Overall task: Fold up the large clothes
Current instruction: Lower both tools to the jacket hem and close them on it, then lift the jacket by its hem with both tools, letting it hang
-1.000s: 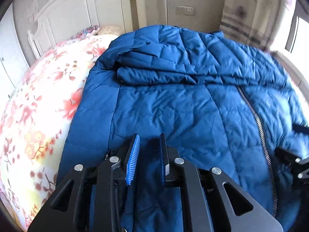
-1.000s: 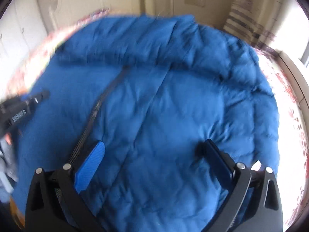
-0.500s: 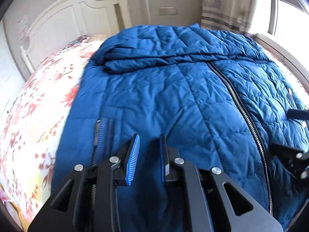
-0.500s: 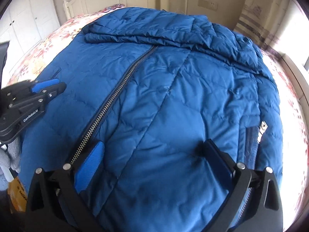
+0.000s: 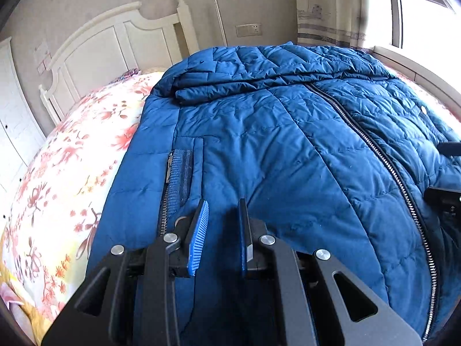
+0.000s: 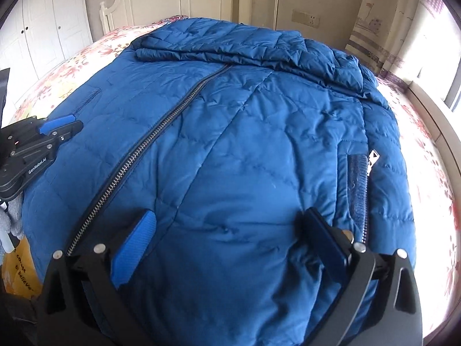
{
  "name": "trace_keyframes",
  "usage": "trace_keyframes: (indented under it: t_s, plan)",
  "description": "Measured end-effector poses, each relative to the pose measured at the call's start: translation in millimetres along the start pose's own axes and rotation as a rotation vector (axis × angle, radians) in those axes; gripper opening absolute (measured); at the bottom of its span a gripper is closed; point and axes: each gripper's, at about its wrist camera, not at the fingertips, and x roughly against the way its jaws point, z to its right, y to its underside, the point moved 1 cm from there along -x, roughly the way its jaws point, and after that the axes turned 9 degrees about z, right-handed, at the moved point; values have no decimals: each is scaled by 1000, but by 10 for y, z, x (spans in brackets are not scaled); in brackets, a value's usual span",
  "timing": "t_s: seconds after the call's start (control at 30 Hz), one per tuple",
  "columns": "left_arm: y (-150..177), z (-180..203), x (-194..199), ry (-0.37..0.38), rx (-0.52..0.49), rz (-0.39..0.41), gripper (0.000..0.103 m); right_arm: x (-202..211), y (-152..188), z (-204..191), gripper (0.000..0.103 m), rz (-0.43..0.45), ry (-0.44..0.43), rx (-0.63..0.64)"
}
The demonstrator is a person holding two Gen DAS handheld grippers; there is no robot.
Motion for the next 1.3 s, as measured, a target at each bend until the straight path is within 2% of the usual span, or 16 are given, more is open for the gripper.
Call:
trace_keyframes:
  t_s: [0.1, 0.17, 0.3, 0.4, 0.57, 0.73, 0.83, 0.93, 1.03, 1.1, 1.2, 1.3]
  plan:
    - [39, -36, 174, 43, 71, -8, 7, 101, -9, -60, 101, 22, 0, -31]
    - [107, 12, 304, 66, 68, 4, 7, 181, 45, -157, 101, 48, -9, 3]
    - [324, 165, 429, 25, -8, 25, 7, 253, 247, -307, 101, 81, -7, 56]
    - [378, 201, 438, 11, -34, 49, 7, 222, 279, -233, 101, 83, -47, 9]
    - [360, 134, 494, 20, -8, 27, 7, 290, 244, -232, 101, 66, -3, 4]
    - [506, -65, 656, -7, 26, 30, 7, 526, 439, 2, 101, 90, 25, -49]
    - [572, -83, 680, -12, 6, 42, 8, 571, 575, 47, 101, 117, 35, -19]
    - [550, -92, 696, -24, 17, 33, 8, 570, 555, 6, 101, 100, 61, -7]
    - [537, -202, 818, -15, 63, 41, 8, 666, 531, 35, 101, 106, 73, -15]
    - [564, -428, 900, -18, 134, 47, 8, 807, 539, 180, 101, 134, 106, -41]
    - [678, -883, 954, -15, 284, 42, 7, 975, 641, 539, 101, 139, 129, -138]
    - [825, -1206, 961, 48, 400, 23, 7, 1080, 823, 904, 101, 141, 108, -269]
